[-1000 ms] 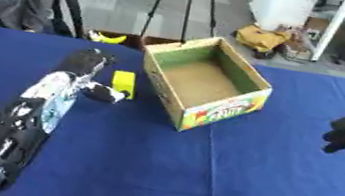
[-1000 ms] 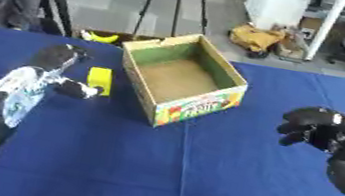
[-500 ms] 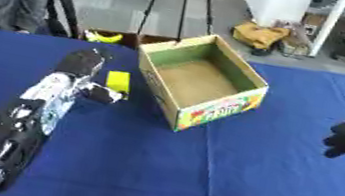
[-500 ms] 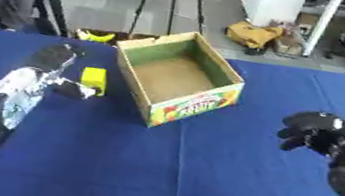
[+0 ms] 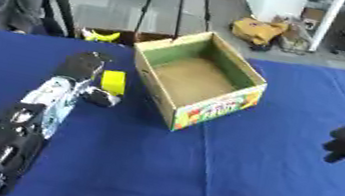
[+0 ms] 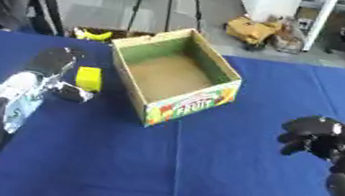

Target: Pick up objects on the table and place them in the box.

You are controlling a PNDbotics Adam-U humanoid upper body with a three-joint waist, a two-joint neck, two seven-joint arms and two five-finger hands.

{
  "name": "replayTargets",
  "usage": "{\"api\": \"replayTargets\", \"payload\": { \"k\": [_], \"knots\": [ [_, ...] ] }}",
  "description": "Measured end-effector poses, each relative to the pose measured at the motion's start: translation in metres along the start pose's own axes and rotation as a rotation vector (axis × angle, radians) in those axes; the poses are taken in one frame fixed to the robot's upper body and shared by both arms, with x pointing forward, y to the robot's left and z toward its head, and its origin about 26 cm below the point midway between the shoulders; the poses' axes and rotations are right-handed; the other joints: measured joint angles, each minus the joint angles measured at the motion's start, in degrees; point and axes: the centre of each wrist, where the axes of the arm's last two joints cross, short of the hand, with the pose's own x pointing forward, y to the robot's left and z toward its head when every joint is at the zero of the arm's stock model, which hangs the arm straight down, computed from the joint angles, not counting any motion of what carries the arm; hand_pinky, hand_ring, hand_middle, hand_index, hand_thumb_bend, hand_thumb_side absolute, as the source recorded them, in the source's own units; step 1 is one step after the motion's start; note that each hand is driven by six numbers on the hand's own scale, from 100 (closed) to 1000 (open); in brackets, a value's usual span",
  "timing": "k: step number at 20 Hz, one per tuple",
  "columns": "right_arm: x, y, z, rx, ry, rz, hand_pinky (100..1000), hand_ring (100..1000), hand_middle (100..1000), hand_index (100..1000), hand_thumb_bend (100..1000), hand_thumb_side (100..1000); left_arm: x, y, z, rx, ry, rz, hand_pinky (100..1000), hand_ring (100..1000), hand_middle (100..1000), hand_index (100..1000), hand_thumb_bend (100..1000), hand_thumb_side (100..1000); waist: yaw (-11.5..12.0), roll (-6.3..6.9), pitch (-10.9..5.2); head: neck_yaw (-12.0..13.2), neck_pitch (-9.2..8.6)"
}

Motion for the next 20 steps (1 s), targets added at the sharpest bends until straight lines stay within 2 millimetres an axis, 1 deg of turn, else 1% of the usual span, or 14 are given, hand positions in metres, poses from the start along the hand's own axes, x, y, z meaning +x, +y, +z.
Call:
{"api": "replayTargets", "payload": {
  "k": [4, 9, 15, 17, 20],
  "knots": [
    [0.0007, -0.0001, -0.0006, 0.004, 0.0, 0.006, 650, 728, 737, 759, 567, 617, -0.0005, -0.0011, 0.0002, -0.004, 0.002, 0.0, 750, 741, 771, 886, 540, 410, -0.14, 0.22, 0.3, 0.0, -0.38],
    [0.001, -0.0003, -0.001, 0.005, 0.0, 0.011, 650, 728, 737, 759, 568, 617, -0.0023, -0.0058, 0.0013, -0.031, 0.004, 0.001, 746, 733, 761, 882, 516, 404, -0.27, 0.29, 0.38, -0.01, -0.43],
    [0.001, -0.0003, -0.001, 0.005, 0.001, 0.012, 649, 728, 737, 758, 568, 618, -0.003, -0.0079, 0.0022, -0.049, 0.001, 0.011, 733, 697, 708, 860, 470, 398, -0.27, 0.29, 0.41, -0.04, -0.45],
    [0.001, -0.0003, -0.001, 0.005, 0.001, 0.012, 649, 728, 737, 758, 568, 618, -0.0034, -0.0091, 0.0023, -0.055, 0.0, 0.019, 726, 681, 678, 844, 437, 389, -0.26, 0.29, 0.45, -0.05, -0.46],
    [0.001, -0.0003, -0.001, 0.005, 0.001, 0.012, 649, 728, 738, 758, 569, 618, -0.0035, -0.0098, 0.0025, -0.056, -0.001, 0.035, 715, 656, 620, 801, 354, 357, -0.25, 0.29, 0.55, -0.05, -0.47]
  ]
}}
